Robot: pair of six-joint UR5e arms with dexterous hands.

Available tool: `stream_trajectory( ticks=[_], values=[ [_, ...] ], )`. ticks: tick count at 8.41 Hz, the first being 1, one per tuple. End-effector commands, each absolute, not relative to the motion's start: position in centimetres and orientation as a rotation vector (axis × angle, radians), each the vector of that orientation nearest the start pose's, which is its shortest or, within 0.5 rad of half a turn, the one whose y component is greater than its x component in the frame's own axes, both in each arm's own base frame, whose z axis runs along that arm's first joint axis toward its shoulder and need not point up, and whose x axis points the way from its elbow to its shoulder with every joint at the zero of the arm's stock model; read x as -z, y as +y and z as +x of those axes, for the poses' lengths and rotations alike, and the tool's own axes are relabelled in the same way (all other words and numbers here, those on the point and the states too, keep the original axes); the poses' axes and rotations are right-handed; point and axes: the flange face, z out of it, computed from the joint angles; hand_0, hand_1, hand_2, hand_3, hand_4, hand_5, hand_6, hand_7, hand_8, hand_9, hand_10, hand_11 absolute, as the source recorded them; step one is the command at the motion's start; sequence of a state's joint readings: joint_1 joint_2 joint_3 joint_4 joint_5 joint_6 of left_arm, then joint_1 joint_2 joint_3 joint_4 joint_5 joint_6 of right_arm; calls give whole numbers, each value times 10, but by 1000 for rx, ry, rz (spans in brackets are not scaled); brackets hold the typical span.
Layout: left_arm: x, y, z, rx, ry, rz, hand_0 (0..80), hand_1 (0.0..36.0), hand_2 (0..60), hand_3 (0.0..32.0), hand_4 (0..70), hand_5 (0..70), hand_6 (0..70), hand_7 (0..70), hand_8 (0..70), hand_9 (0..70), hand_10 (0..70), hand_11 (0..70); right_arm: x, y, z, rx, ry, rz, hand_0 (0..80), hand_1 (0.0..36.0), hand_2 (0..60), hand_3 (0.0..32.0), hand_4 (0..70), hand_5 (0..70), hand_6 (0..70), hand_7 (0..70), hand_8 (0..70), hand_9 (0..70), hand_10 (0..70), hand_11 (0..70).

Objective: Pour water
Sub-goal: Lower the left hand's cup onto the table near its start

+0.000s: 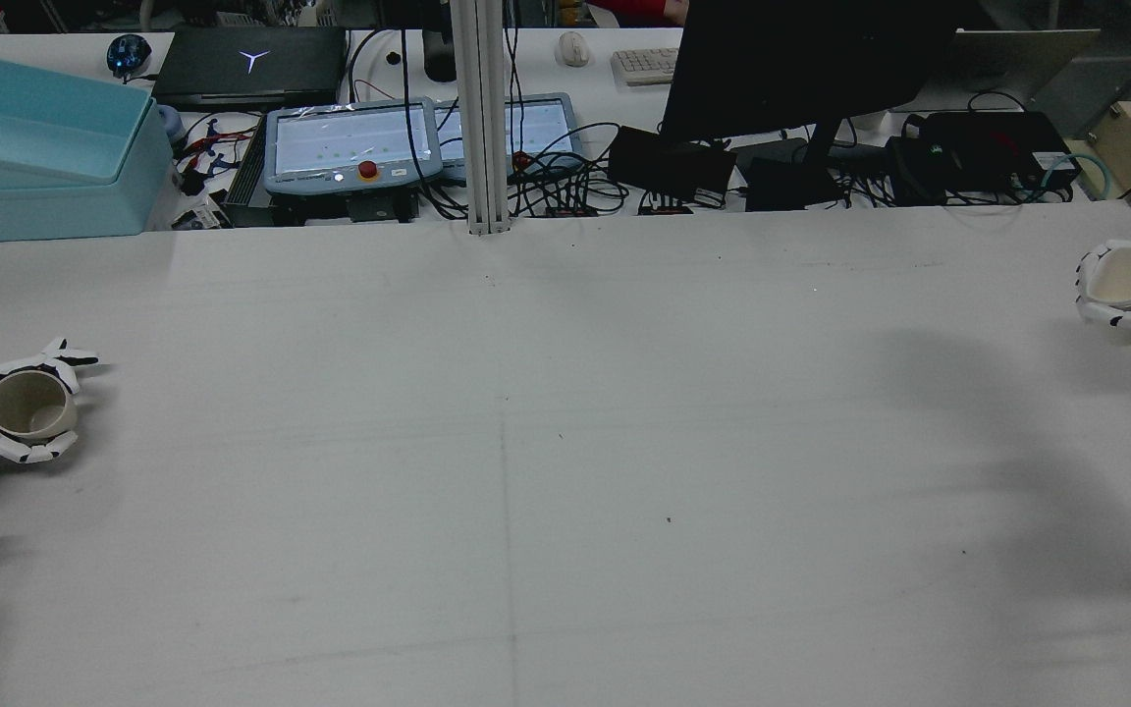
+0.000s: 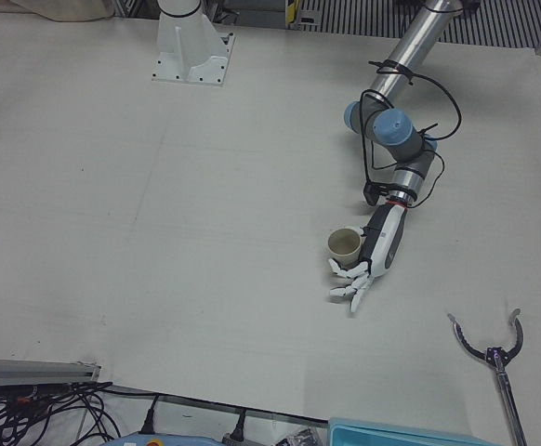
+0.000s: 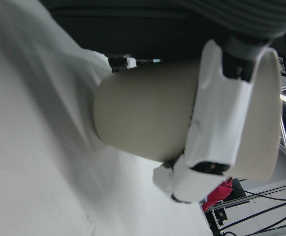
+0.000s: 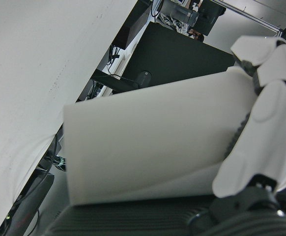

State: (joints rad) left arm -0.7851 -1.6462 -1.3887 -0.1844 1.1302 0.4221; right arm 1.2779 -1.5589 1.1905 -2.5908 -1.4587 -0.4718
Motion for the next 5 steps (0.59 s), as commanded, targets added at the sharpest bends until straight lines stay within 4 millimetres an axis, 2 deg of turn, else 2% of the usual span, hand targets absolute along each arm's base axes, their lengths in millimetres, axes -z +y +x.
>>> stream_trajectory(
  ticks=[1, 2, 3, 4, 5],
  values=[
    [-721, -489, 244, 1739, 1994, 35, 588, 210, 72, 0, 422, 157, 136, 187, 19, 23, 9, 30, -811, -505, 0, 2206, 2744, -381, 530, 197, 509, 0, 509, 518, 557, 658, 537, 683, 538, 700],
    [-708, -491, 247, 1727, 2019, 28, 512, 134, 6, 0, 328, 6, 123, 178, 29, 21, 0, 0, -812, -505, 0, 2209, 2746, -387, 532, 199, 508, 0, 507, 516, 555, 657, 535, 683, 537, 700],
    [-696, -494, 247, 1721, 2043, 22, 487, 100, 0, 0, 270, 0, 110, 164, 31, 18, 0, 0, -812, -504, 0, 2212, 2746, -391, 535, 202, 505, 0, 498, 515, 552, 655, 533, 681, 534, 700],
    [-686, -495, 249, 1712, 2061, 17, 447, 44, 0, 0, 172, 0, 76, 129, 44, 11, 0, 0, -813, -504, 0, 2214, 2745, -389, 533, 202, 505, 0, 495, 514, 550, 653, 532, 680, 534, 700],
    [-685, -496, 249, 1711, 2065, 22, 337, 0, 0, 30, 111, 0, 45, 93, 55, 4, 0, 0, -813, -504, 0, 2214, 2745, -391, 530, 202, 512, 0, 489, 506, 547, 647, 531, 678, 535, 700]
  ],
)
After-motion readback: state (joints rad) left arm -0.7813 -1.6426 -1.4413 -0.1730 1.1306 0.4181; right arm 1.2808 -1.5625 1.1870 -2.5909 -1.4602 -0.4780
